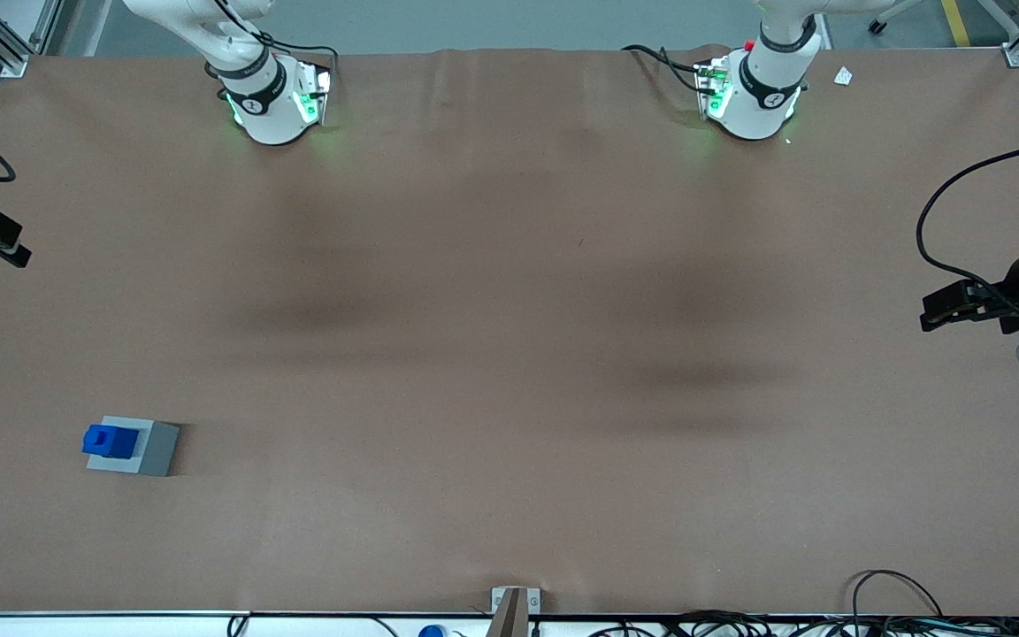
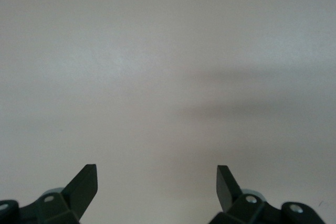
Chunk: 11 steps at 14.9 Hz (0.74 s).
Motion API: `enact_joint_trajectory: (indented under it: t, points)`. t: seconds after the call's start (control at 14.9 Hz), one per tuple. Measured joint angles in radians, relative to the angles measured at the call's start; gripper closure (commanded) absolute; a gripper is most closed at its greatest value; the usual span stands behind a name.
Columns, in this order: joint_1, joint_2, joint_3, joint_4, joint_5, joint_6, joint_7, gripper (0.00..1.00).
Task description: Insert blue part into gray base with right arm
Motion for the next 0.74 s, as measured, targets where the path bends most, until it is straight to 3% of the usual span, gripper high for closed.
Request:
enact_joint_trajectory:
  t: [0.74]
  points:
    - [0.001, 0.000, 0.014, 0.000, 0.036, -0.049, -0.007, 0.00]
